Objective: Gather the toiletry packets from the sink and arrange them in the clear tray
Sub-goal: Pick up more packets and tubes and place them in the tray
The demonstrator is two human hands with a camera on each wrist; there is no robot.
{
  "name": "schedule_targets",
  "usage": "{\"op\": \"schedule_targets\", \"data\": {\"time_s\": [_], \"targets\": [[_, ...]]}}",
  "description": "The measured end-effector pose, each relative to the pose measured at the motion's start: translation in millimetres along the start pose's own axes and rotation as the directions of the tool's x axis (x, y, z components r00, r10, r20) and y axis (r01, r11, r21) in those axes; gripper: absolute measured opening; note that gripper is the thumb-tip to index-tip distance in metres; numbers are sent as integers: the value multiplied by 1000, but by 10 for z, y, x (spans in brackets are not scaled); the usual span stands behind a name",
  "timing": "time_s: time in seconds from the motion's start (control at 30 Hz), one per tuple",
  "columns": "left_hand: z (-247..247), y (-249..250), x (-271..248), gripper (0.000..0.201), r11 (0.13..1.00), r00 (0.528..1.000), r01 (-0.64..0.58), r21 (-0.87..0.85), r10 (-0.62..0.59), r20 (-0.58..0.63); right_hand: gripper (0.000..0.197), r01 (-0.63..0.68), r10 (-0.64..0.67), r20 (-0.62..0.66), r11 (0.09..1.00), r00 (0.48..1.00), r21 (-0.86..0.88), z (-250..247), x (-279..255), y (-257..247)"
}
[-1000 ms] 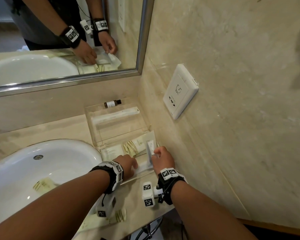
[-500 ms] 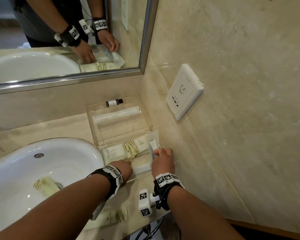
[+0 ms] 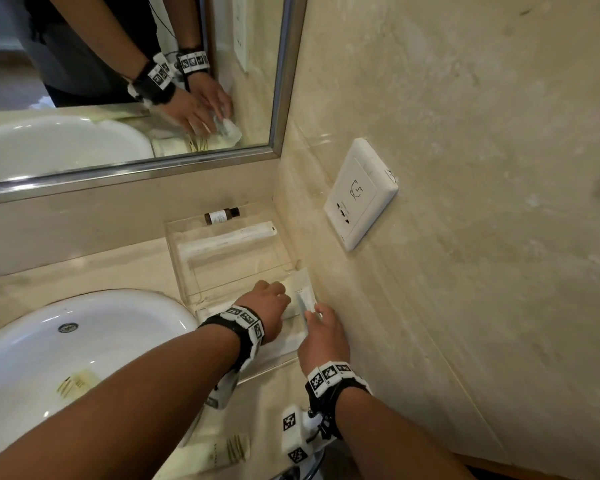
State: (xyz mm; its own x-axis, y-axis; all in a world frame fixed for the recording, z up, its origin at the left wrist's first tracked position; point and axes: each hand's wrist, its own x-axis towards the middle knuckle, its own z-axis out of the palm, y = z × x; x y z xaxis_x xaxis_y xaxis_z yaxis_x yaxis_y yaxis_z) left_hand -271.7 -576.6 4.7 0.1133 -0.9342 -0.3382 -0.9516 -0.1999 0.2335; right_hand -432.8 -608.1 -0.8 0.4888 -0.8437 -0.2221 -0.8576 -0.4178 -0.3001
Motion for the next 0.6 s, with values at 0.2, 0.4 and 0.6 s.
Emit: {"op": "schedule_targets", "data": {"time_s": [0.2, 0.4, 0.6], "targets": [[204, 7, 77, 32, 993, 998, 15, 113, -21, 53, 54, 22, -16, 110, 998, 994, -57, 2, 25, -26], [302, -47, 23, 29, 990, 997, 26, 136, -36, 73, 69, 47, 0, 214, 975, 977, -216, 60, 39, -100], [257, -12, 8, 36, 986, 994, 57, 158, -71, 83, 70, 49, -18, 119, 964, 993, -260, -2, 99, -201]]}}
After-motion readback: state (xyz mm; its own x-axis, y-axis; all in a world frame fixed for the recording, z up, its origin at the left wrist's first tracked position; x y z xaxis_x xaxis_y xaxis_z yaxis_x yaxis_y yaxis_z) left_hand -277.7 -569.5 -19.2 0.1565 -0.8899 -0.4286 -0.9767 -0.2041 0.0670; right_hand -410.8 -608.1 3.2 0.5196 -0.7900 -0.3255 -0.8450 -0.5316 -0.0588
